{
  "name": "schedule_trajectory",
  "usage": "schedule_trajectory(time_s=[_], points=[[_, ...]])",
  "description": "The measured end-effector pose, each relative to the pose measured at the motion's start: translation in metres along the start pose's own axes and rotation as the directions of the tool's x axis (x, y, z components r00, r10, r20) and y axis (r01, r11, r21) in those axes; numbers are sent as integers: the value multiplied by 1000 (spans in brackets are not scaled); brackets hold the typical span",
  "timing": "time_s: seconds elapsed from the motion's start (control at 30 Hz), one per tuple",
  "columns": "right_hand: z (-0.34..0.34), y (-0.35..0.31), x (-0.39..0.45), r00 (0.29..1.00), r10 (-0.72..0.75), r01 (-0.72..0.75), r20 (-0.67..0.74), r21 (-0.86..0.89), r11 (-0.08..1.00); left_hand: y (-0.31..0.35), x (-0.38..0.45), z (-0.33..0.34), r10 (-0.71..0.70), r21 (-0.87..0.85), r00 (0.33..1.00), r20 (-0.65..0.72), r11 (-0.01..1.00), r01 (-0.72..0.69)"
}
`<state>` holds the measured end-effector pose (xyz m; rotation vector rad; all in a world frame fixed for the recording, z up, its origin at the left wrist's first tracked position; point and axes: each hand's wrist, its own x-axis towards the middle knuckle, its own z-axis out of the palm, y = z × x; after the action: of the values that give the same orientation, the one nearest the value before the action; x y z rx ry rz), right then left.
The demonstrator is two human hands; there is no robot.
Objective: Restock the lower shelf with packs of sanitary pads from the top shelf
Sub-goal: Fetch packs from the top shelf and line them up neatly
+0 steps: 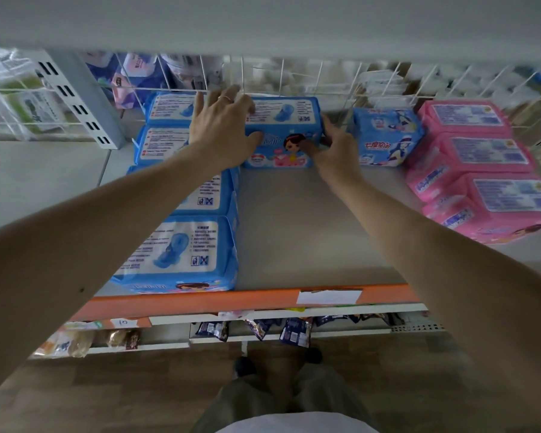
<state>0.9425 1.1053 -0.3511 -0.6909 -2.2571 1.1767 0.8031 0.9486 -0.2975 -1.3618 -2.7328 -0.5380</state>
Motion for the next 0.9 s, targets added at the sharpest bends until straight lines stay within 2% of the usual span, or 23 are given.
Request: schedule_trajectory(time_s=[0.13, 0.4, 0.57, 0.77, 0.9], points=[[5, -6, 2, 998, 33, -34, -57, -18, 999, -1, 1, 1, -53, -112, 998, 21, 992, 55], [4, -6, -5, 991, 126, -126, -43, -8, 992, 1, -3, 4, -45, -108, 999, -30, 993, 42], [12, -10, -8, 999, 23, -25, -33, -86, 996, -1, -1, 6, -52, -150, 998, -48, 988, 44], [18, -11, -1, 991, 42, -63, -129, -159, 985, -5, 4, 6, -82, -223, 995, -61, 973, 66], [18, -9, 0, 994, 9, -33, -105, -227, 973, -5, 4, 5, -90, -240, 994, -67, 968, 71]])
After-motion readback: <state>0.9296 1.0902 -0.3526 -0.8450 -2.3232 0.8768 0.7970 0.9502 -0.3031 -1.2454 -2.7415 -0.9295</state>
